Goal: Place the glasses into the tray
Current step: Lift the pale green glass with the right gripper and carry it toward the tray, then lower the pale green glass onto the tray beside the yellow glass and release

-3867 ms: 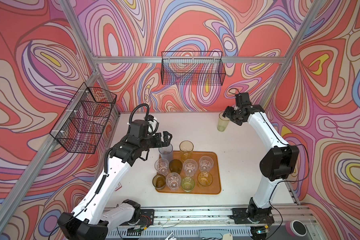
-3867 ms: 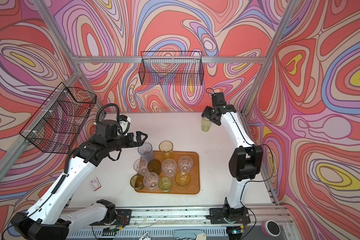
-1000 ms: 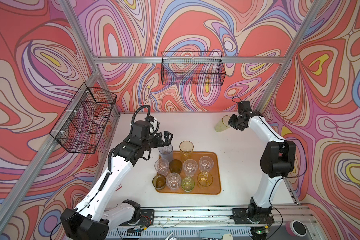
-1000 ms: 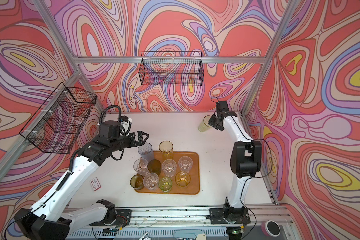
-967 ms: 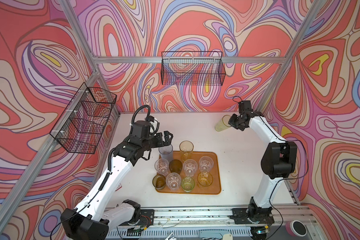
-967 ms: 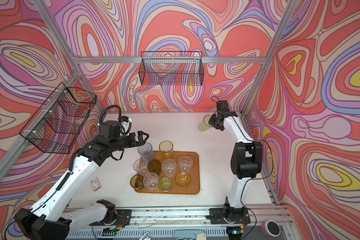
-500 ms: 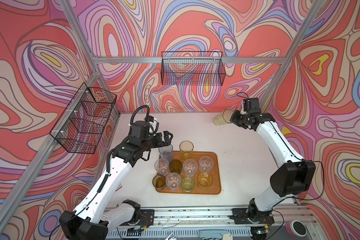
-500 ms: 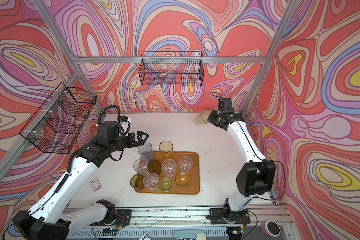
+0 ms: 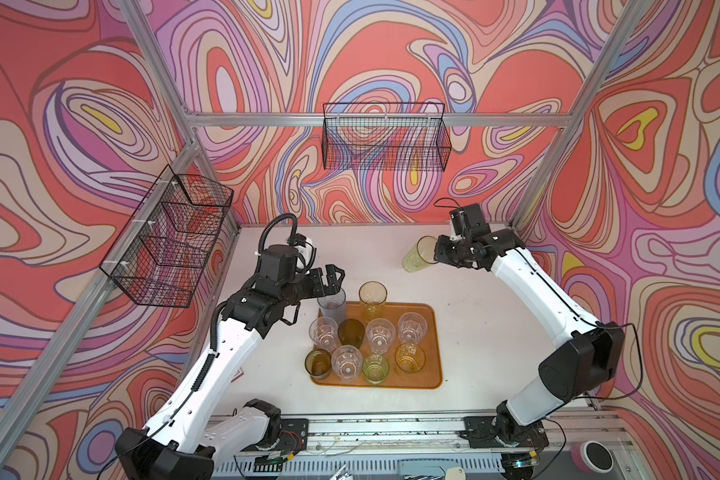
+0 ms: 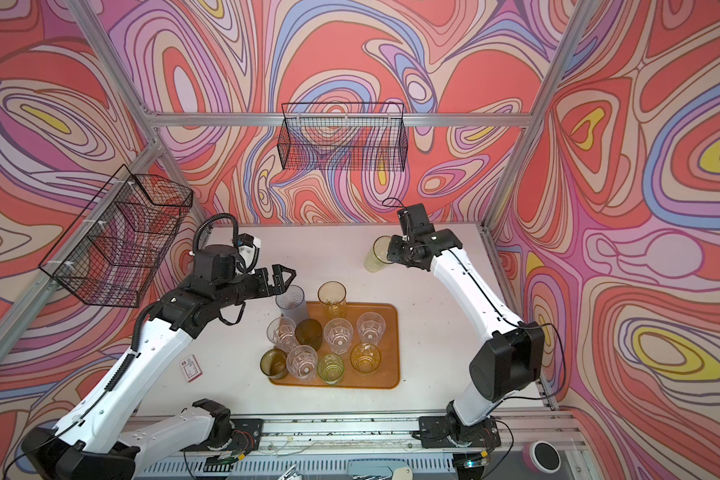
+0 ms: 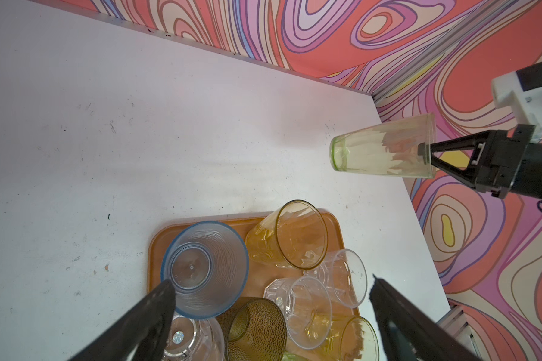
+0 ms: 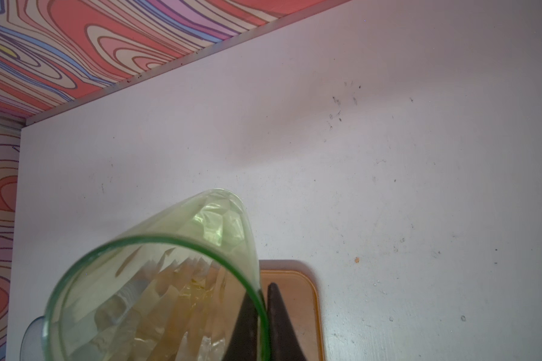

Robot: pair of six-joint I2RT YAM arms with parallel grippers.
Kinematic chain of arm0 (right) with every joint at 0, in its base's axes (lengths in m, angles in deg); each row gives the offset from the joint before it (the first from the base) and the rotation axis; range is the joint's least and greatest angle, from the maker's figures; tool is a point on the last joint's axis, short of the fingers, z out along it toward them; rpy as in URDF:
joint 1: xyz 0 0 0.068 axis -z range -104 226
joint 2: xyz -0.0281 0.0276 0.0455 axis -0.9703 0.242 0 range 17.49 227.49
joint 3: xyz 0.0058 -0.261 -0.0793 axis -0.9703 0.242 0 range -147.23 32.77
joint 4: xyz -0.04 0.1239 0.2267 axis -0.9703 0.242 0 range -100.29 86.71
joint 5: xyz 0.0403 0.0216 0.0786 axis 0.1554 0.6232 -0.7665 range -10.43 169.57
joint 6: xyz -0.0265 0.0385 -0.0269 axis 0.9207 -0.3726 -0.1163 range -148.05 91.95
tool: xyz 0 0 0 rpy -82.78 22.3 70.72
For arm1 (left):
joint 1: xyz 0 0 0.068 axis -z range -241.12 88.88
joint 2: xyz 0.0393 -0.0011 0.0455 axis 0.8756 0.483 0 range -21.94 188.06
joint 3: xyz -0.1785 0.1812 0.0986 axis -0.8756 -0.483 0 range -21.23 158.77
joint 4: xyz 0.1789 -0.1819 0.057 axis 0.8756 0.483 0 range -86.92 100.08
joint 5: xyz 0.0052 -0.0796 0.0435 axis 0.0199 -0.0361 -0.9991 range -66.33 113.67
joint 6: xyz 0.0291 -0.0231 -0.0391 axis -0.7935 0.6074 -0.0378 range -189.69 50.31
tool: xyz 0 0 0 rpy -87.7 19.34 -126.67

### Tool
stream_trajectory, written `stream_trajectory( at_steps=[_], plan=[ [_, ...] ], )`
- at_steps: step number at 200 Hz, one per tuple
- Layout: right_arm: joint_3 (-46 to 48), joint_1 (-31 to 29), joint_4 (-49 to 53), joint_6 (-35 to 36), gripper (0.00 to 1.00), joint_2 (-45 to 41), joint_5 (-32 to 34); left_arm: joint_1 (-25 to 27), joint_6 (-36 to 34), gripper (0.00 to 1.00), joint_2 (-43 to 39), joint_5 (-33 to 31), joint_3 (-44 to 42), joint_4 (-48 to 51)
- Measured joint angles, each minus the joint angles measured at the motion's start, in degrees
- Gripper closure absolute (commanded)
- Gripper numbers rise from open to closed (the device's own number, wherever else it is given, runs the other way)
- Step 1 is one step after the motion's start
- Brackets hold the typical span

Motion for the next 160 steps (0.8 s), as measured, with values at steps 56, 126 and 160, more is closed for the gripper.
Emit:
stream_trajectory(
  at_steps=[56,126,160],
  plan=[
    [-0.1,-7.1,3.2,0.0,1.0,0.0,3.6,0.0,0.0,0.0,-0.1,-1.0,-0.1,0.0],
    [-1.3,-12.2,9.2,0.0,1.0,2.3,7.8,0.0,-0.2,0.0,-0.1,-1.5,-0.4,0.0],
    [-1.3,-13.2,11.0,-0.2,1.0,2.6,8.6,0.0,-0.2,0.0,-0.1,-1.5,-0.5,0.0]
  ],
)
